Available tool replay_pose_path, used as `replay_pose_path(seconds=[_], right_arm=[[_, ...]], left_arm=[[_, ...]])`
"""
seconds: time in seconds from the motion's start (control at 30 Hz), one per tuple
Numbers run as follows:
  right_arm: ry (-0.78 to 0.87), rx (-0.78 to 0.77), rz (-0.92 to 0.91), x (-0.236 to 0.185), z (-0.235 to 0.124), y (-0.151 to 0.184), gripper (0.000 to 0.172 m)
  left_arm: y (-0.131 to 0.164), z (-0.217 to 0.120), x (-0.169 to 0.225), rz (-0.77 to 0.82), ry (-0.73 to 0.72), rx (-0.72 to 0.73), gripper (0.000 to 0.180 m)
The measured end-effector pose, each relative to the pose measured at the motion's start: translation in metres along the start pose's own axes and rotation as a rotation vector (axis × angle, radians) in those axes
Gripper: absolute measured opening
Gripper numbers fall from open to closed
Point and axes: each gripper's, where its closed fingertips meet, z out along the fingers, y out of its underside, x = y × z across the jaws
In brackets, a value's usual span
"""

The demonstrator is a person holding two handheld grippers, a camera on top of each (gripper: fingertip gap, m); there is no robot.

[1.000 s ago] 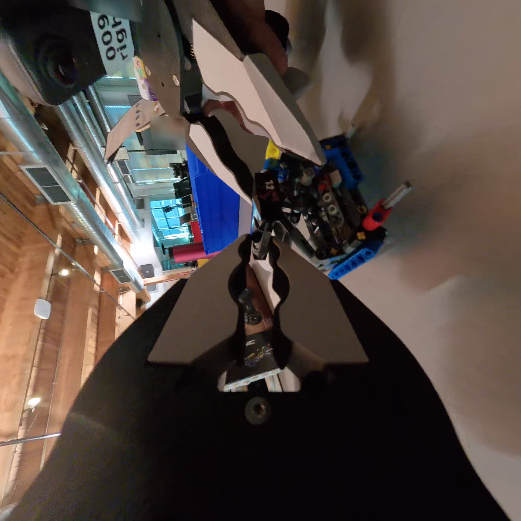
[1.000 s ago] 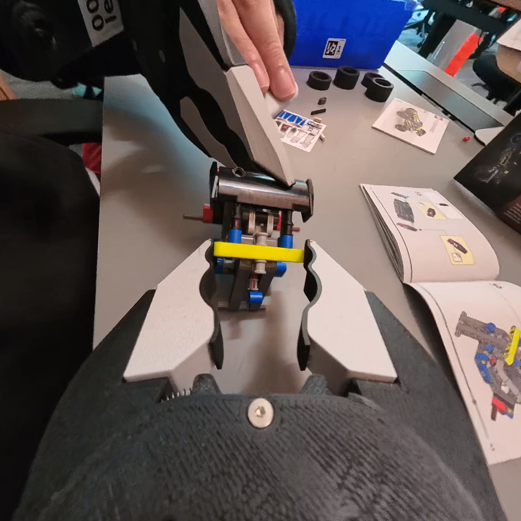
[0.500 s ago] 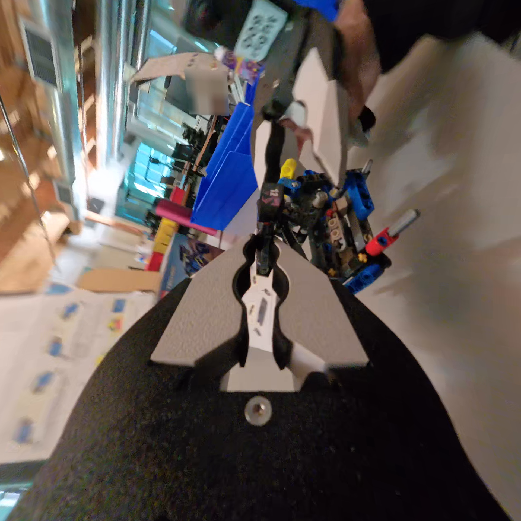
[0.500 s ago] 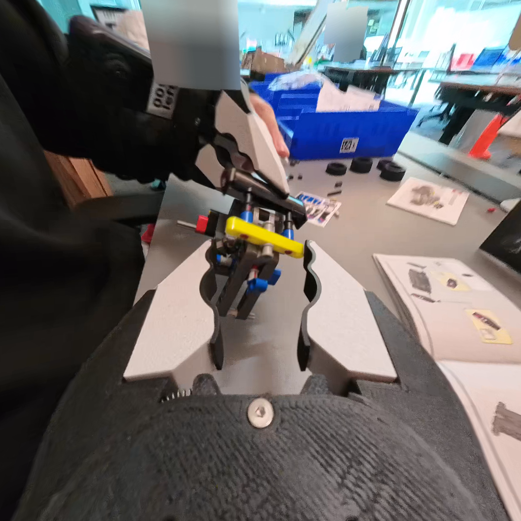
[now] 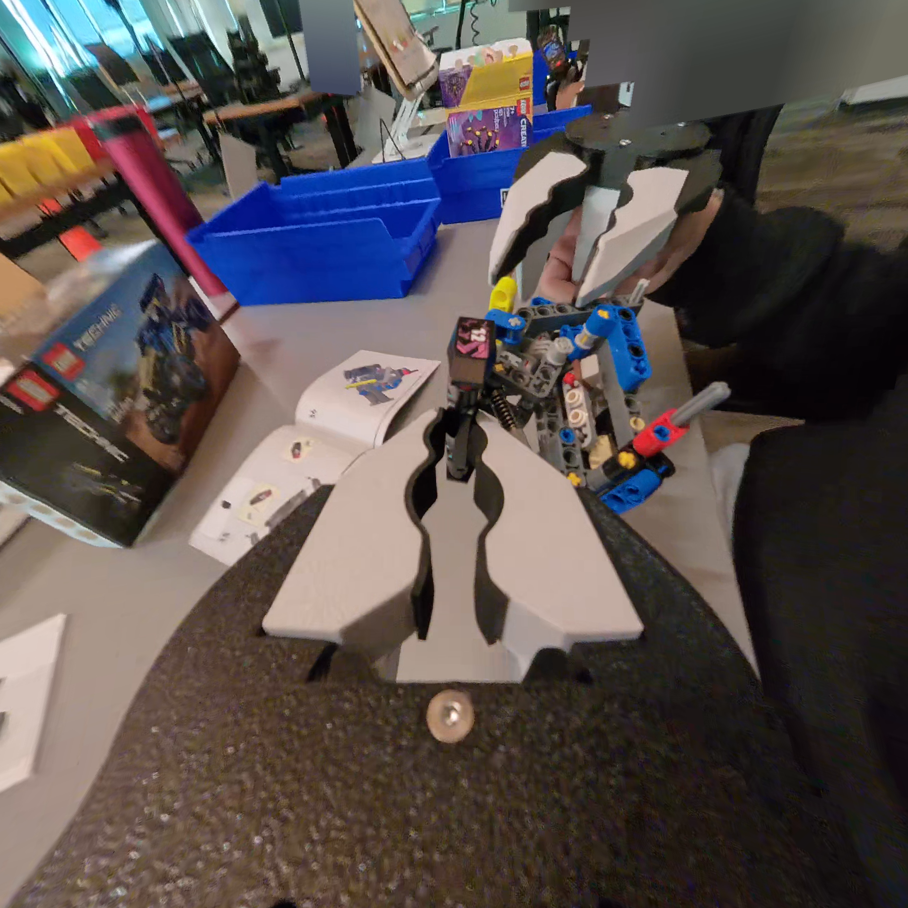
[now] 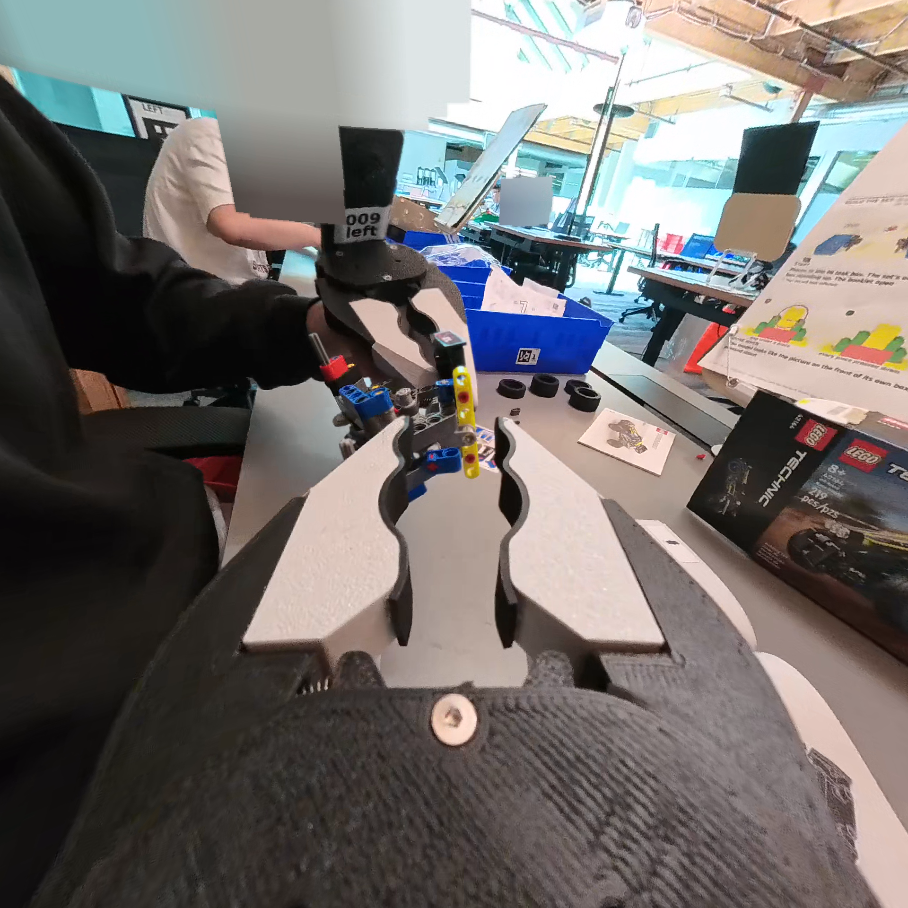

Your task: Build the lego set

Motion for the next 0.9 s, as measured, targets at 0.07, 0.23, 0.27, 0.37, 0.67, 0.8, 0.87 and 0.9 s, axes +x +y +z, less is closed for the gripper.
replay_pose_path(seconds=[0.07,0.23,0.27,0.37,0.67,0.8,0.87,0.9], right_arm=[[0.013,-0.002,0.013,0.001,-0.001,-0.002,0.030],[0.056,-0.034,-0.026,-0.001,0.004,-0.009,0.029],[0.073,-0.063,-0.051,-0.001,0.007,-0.006,0.028],[0.070,-0.143,-0.099,-0.004,0.015,0.005,0.026],[-0.002,-0.138,-0.090,-0.015,0.034,0.028,0.014],[-0.031,-0.138,-0.102,-0.019,0.039,0.034,0.013],[-0.029,-0.140,-0.096,-0.020,0.042,0.035,0.013],[-0.033,-0.138,-0.080,-0.020,0.044,0.036,0.013]], left_arm=[[-0.001,-0.001,-0.001,-0.031,-0.007,-0.009,0.005],[-0.001,-0.003,0.000,0.083,-0.056,-0.044,0.005],[-0.001,-0.003,0.001,0.103,-0.060,-0.046,0.005],[0.000,-0.002,0.005,0.127,-0.047,-0.056,0.005],[0.018,0.001,0.011,0.190,-0.052,-0.125,0.005],[0.028,0.000,0.012,0.170,-0.039,-0.123,0.005],[0.030,-0.001,0.012,0.173,-0.026,-0.099,0.005],[0.030,-0.003,0.012,0.175,-0.017,-0.088,0.005]])
